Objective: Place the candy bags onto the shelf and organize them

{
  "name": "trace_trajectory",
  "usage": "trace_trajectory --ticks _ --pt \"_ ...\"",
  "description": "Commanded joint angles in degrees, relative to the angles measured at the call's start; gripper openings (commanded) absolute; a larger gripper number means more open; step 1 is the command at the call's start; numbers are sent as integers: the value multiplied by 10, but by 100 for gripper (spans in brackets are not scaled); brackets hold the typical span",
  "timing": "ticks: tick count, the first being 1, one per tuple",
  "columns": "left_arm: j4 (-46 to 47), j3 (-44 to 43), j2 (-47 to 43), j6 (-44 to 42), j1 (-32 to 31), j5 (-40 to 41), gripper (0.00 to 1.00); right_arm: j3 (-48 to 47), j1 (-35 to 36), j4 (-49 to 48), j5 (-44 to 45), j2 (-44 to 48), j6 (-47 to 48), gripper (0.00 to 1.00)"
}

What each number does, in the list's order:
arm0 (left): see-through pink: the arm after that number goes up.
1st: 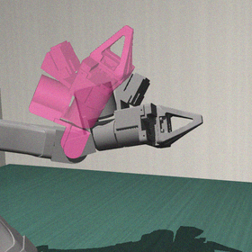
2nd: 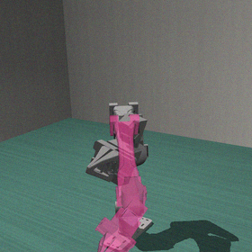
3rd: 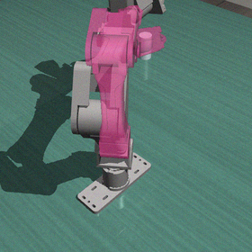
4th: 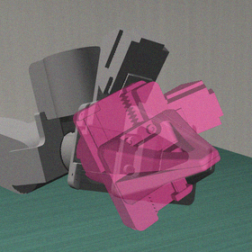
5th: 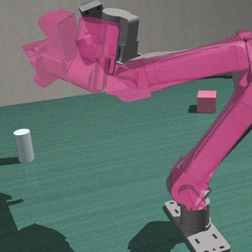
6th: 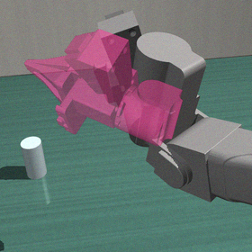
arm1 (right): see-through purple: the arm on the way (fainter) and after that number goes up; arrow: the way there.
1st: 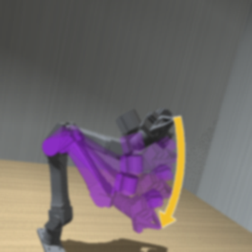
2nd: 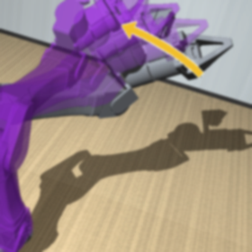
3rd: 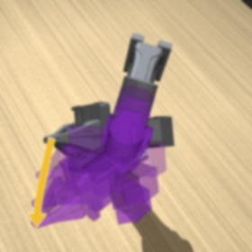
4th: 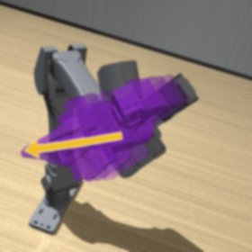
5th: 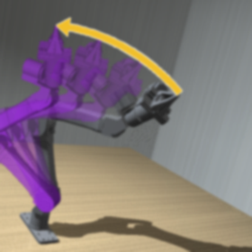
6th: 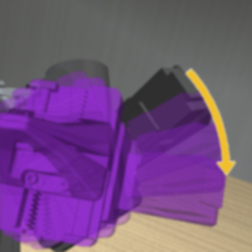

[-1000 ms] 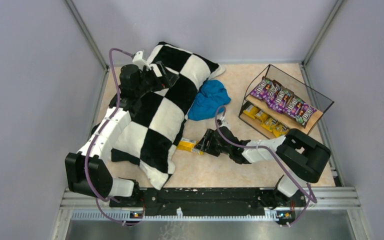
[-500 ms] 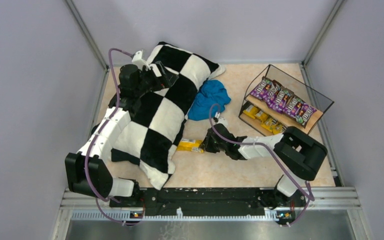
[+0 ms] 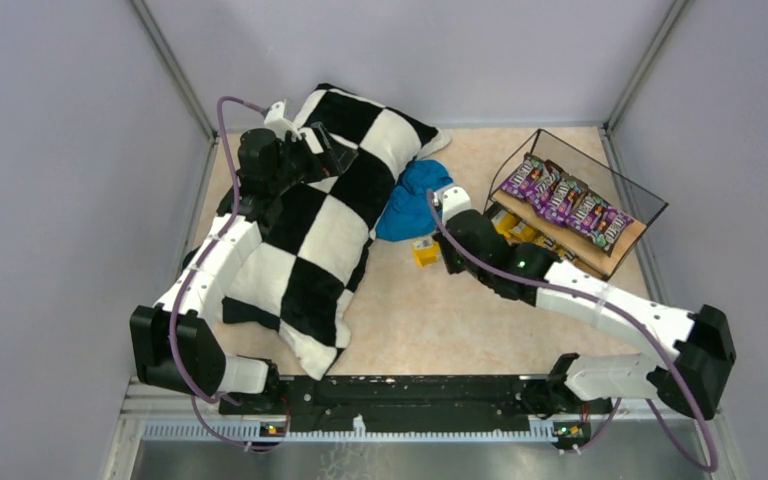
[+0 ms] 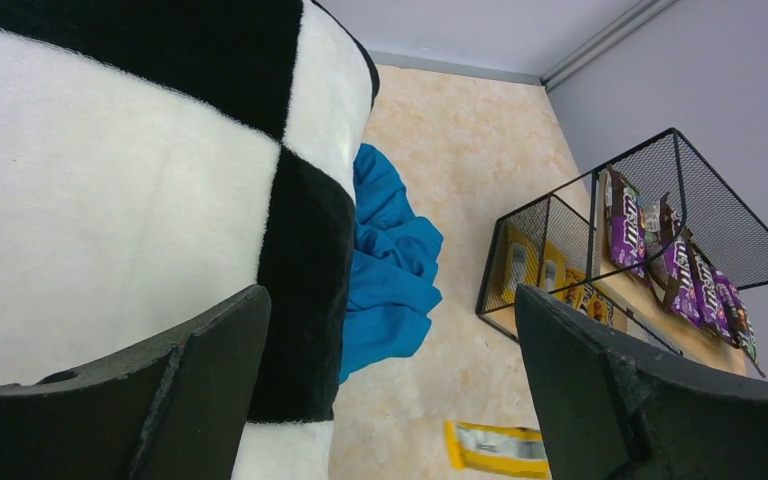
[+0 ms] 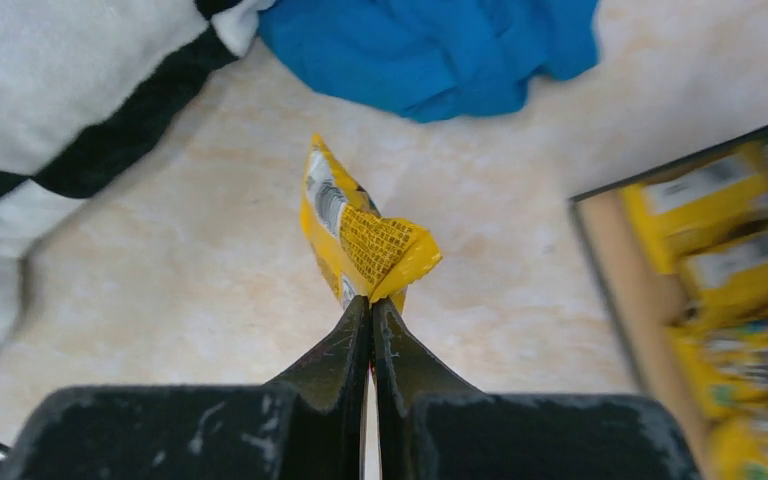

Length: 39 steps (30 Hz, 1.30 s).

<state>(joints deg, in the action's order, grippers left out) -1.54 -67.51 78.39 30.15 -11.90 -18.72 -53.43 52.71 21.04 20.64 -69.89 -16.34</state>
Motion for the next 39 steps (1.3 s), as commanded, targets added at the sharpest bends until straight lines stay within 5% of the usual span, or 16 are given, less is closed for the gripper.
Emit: trace_trajectory --ticks 1,5,11,20,26,39 --pt "19 -20 -18 2 -1 -8 98 -95 12 201 83 37 261 0" --pt "19 -21 -20 3 -2 -11 98 -66 16 288 225 48 341 0" --pt "19 -20 -18 1 -8 -7 98 106 16 322 383 74 384 0" --pt "18 -21 -22 0 -16 -5 98 188 -22 279 419 213 533 0" --pt "18 -21 -25 -1 -21 -3 98 232 -108 128 444 281 669 0" --pt "18 -23 -33 -4 -25 -2 98 263 -111 10 448 228 704 0"
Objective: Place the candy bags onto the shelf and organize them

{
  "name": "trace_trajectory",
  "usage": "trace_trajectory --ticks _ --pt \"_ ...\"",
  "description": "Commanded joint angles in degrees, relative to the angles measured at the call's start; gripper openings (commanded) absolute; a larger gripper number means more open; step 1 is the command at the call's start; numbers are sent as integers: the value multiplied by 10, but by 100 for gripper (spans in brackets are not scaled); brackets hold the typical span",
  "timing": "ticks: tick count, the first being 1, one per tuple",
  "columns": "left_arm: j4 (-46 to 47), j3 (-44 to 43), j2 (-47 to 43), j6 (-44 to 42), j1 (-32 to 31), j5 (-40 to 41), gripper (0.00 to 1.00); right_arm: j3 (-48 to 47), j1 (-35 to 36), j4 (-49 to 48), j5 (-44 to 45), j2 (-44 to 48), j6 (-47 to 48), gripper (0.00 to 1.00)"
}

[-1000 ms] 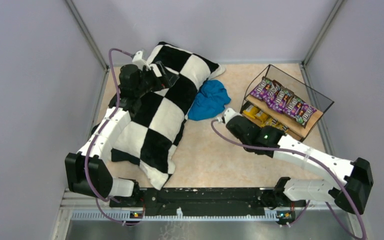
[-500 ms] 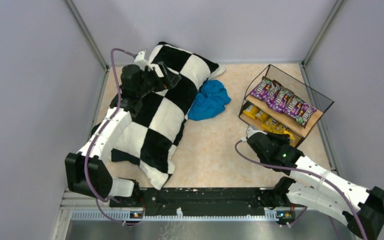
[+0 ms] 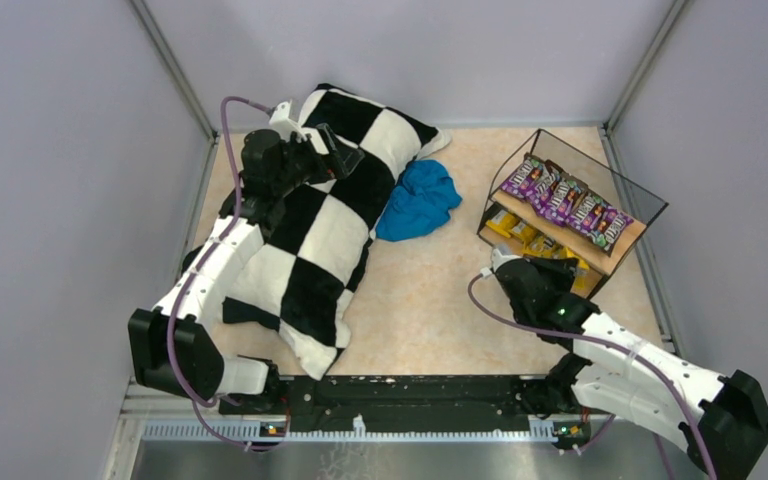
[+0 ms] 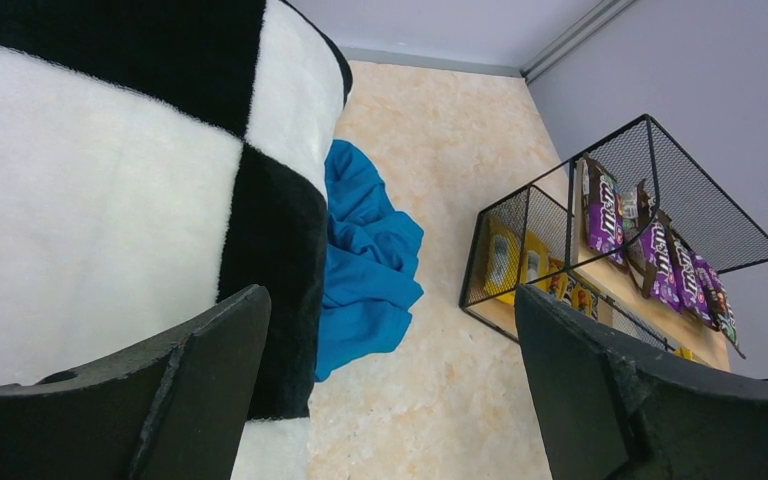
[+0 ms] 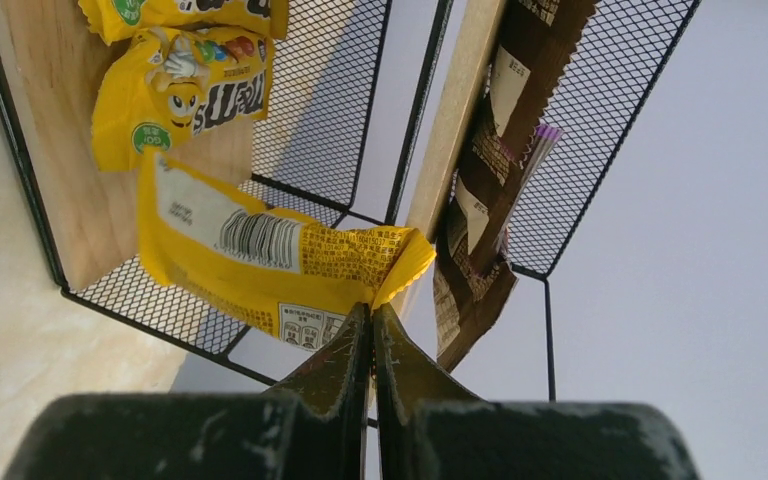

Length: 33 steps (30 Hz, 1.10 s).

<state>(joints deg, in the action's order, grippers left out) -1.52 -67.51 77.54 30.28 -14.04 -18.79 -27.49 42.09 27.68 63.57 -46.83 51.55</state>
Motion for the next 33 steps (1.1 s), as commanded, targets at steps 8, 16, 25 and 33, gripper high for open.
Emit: trace_trajectory --ticks 8,16,25,33 --pt "18 -24 -27 -2 -4 -5 98 35 -5 -112 37 -6 98 0" --pt "18 -22 -27 -1 -4 -7 98 65 -14 -142 46 10 136 0" --pt "18 -23 -29 0 -7 -7 98 122 -15 -193 42 20 200 0" --pt "18 -22 -31 3 -8 -12 98 147 -15 -209 11 25 211 0"
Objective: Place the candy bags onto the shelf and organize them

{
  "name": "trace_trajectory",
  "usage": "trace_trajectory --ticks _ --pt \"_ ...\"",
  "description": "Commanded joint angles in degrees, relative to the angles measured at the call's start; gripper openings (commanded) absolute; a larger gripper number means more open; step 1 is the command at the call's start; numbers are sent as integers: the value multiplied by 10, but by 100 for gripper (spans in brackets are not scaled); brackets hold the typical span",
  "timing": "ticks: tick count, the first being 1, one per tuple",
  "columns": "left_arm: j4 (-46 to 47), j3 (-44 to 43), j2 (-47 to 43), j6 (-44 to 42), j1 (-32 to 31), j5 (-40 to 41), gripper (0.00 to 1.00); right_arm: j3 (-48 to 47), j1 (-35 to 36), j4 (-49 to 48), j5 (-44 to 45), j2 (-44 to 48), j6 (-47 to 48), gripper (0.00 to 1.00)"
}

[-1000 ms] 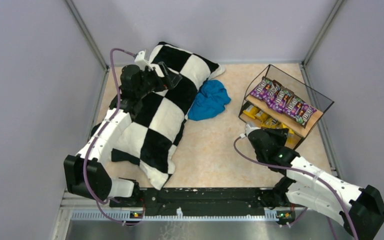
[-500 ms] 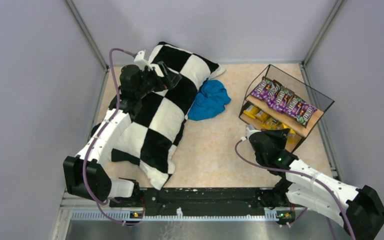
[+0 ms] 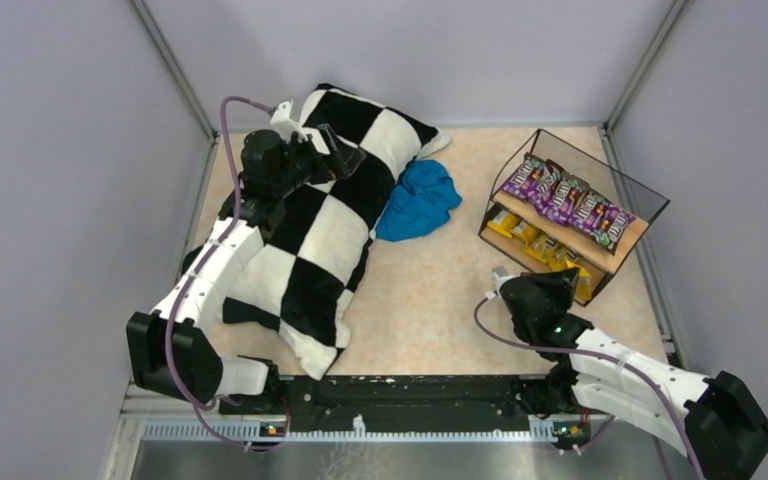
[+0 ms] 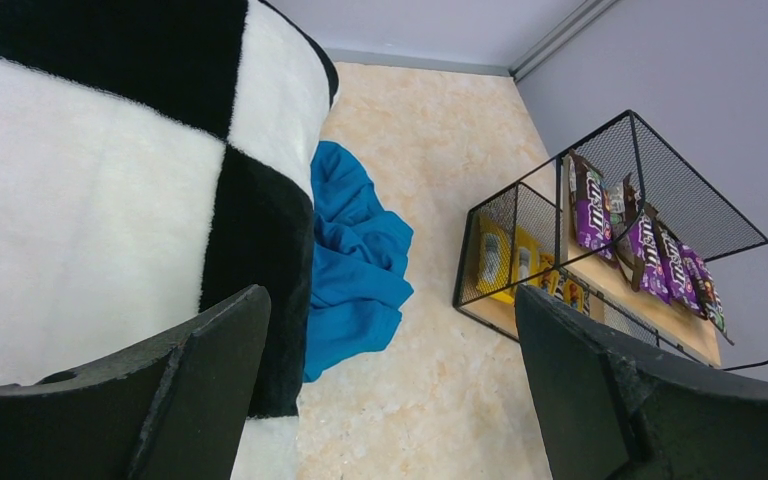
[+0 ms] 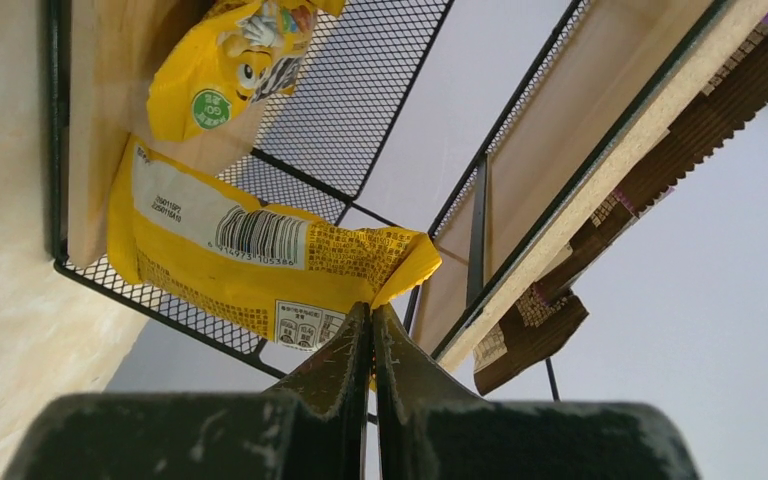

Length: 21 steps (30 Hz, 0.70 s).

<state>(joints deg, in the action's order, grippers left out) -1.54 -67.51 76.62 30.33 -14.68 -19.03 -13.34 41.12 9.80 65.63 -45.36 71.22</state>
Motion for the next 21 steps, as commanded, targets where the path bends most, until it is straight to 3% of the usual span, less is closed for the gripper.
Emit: trace_trajectory --ticks 1,4,9,14,21 --pt "18 -22 -22 3 -2 -11 98 8 -5 -32 -12 9 15 0" --pt "20 -23 -22 6 -2 -14 98 8 -2 -35 -21 7 10 0" --pt "20 -23 -24 6 -2 -13 98 -8 25 60 -65 -8 -60 0" --pt "18 -23 -25 5 -2 -12 98 -101 35 291 -235 -18 -177 0" --pt "18 -24 -25 6 -2 -13 98 -84 35 264 -237 -33 -188 0"
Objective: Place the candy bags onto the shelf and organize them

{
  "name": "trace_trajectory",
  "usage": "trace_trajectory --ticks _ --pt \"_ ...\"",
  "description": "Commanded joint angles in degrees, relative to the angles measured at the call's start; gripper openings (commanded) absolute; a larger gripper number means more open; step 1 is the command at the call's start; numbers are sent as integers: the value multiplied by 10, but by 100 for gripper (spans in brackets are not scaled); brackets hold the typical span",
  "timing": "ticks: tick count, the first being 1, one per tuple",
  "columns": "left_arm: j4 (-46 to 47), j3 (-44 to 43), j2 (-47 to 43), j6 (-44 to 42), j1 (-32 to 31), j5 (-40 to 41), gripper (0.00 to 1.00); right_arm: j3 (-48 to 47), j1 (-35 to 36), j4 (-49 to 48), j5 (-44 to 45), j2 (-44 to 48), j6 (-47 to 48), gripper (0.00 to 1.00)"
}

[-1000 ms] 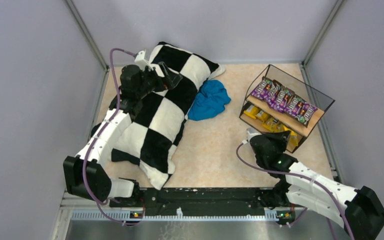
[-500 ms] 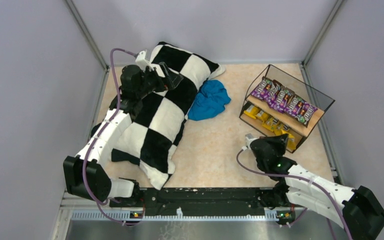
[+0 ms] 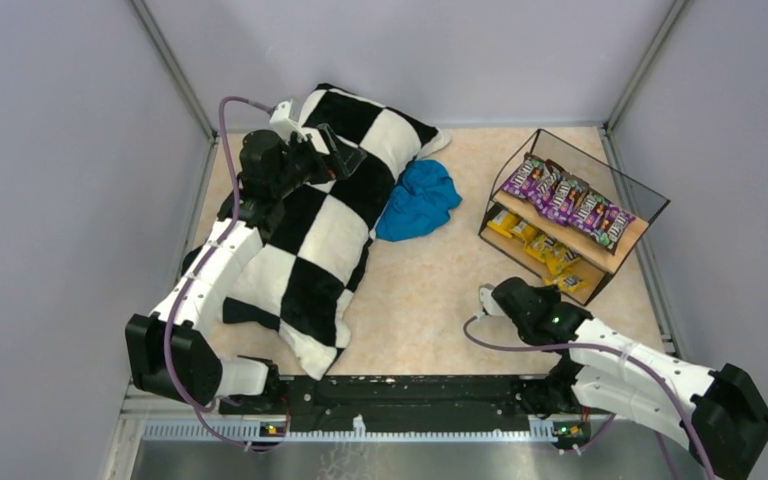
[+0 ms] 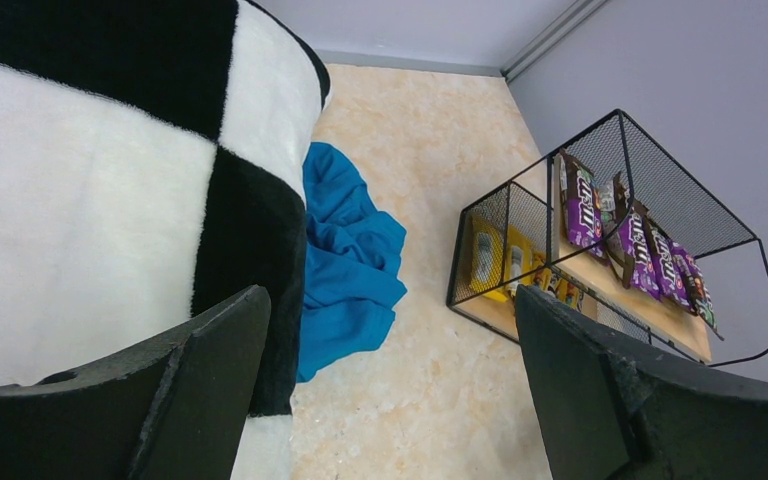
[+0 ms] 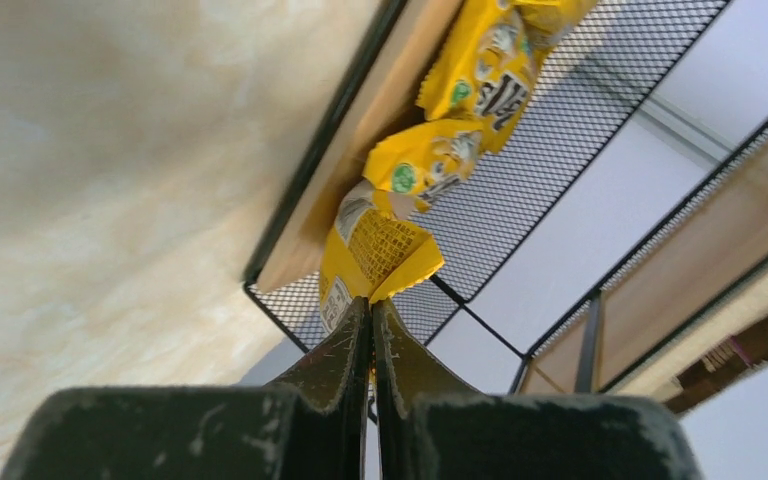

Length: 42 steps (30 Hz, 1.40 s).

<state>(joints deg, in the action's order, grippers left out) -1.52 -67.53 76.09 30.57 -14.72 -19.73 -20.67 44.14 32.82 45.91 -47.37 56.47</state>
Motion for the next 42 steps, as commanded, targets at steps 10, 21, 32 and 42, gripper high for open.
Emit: trace_trajectory --ticks 10,21,32,42 --pt "22 -22 -18 11 -2 -14 98 -10 -46 -57 20 -39 -70 0" --pt "21 -20 -14 9 -10 -7 98 -32 -105 -133 32 -142 -51 0" --pt "18 -25 -5 3 -16 -2 98 21 -196 -294 -84 -131 28 0" --pt "18 -26 -3 5 -16 -5 98 8 -241 -376 -90 -182 71 0"
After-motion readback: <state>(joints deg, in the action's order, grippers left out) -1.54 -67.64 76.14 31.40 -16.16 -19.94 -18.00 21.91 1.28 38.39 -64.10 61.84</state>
